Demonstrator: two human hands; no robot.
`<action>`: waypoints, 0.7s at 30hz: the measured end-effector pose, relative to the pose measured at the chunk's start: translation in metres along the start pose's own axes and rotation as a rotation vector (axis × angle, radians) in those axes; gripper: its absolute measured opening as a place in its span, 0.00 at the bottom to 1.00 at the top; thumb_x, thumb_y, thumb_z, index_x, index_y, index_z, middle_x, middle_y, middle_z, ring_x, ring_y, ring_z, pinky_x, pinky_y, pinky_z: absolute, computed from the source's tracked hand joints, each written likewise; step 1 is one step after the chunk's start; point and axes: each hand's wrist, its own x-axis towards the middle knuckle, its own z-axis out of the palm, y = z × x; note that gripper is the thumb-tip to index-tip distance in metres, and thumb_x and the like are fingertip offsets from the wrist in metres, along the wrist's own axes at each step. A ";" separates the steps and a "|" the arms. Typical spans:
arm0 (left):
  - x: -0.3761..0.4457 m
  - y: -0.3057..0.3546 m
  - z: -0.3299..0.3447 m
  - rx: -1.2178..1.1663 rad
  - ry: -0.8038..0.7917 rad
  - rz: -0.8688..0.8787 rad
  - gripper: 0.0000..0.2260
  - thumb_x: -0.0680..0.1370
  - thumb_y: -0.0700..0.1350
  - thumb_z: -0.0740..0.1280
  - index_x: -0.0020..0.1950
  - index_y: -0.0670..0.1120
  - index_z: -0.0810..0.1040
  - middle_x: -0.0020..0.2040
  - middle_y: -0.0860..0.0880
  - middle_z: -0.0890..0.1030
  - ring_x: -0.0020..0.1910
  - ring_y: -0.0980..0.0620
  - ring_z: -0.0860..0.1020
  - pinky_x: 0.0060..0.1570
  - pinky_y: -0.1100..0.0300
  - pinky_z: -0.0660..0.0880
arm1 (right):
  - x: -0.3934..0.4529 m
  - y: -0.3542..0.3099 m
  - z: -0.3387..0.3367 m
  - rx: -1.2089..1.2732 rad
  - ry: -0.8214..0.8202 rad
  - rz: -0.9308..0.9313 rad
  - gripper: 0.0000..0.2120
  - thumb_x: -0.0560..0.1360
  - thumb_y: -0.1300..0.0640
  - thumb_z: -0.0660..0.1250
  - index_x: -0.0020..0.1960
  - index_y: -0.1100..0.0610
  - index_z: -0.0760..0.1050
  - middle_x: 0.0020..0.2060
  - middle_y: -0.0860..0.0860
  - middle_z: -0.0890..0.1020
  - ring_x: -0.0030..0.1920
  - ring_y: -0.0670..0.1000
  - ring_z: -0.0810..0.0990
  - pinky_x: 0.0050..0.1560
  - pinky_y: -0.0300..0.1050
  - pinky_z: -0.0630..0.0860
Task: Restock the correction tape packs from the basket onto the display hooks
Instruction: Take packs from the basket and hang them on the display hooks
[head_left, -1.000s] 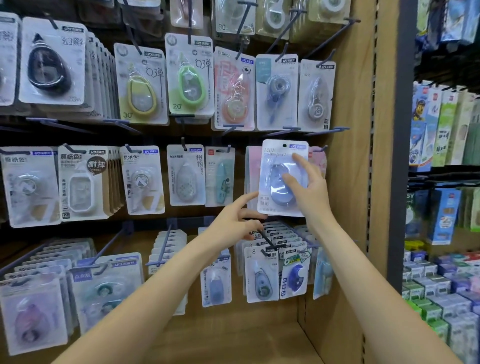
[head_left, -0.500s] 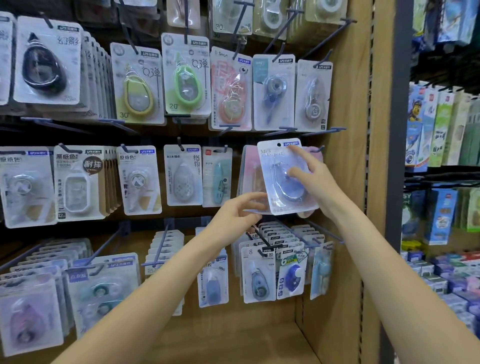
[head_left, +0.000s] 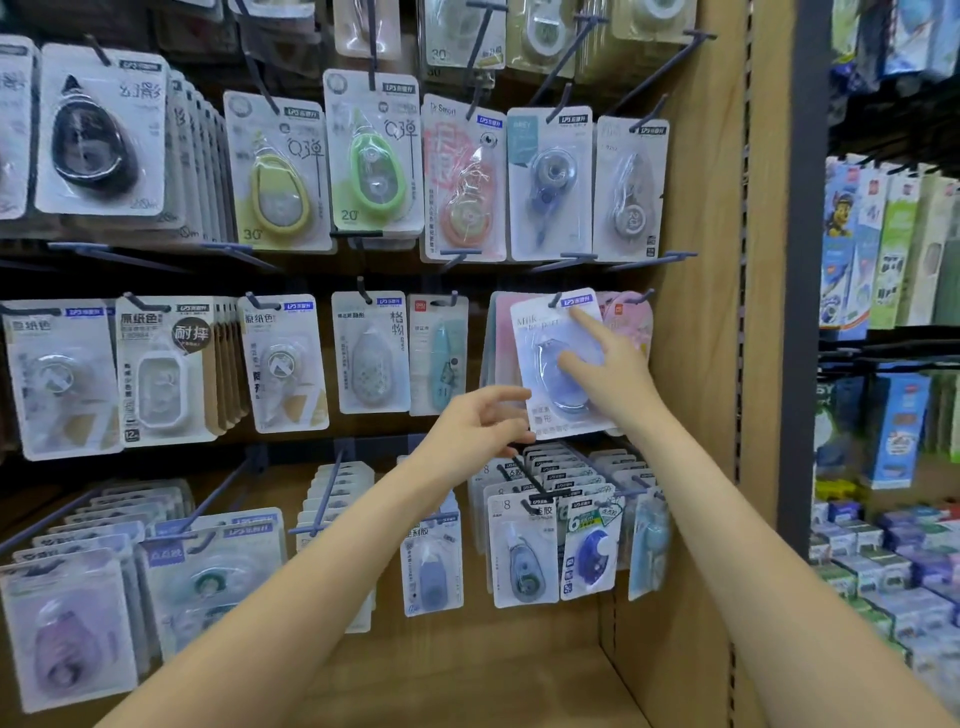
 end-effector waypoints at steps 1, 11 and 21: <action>0.001 -0.002 0.000 0.015 -0.013 -0.025 0.17 0.78 0.38 0.62 0.67 0.47 0.71 0.59 0.47 0.78 0.51 0.55 0.80 0.47 0.67 0.77 | 0.004 0.000 0.004 -0.030 -0.038 0.017 0.27 0.76 0.54 0.62 0.74 0.48 0.60 0.69 0.56 0.70 0.66 0.57 0.69 0.63 0.49 0.65; -0.046 -0.043 -0.057 0.456 0.386 0.111 0.11 0.78 0.37 0.62 0.56 0.49 0.78 0.49 0.57 0.77 0.47 0.64 0.75 0.44 0.77 0.70 | -0.054 -0.026 0.077 -0.176 0.392 -0.162 0.13 0.71 0.65 0.63 0.55 0.59 0.76 0.64 0.60 0.66 0.64 0.61 0.64 0.63 0.57 0.65; -0.343 -0.153 -0.188 0.520 1.033 -0.312 0.11 0.72 0.32 0.61 0.45 0.44 0.80 0.41 0.51 0.80 0.41 0.54 0.77 0.43 0.67 0.70 | -0.269 -0.148 0.290 0.232 -0.459 -0.502 0.12 0.70 0.66 0.62 0.53 0.62 0.76 0.55 0.59 0.70 0.57 0.54 0.70 0.57 0.33 0.60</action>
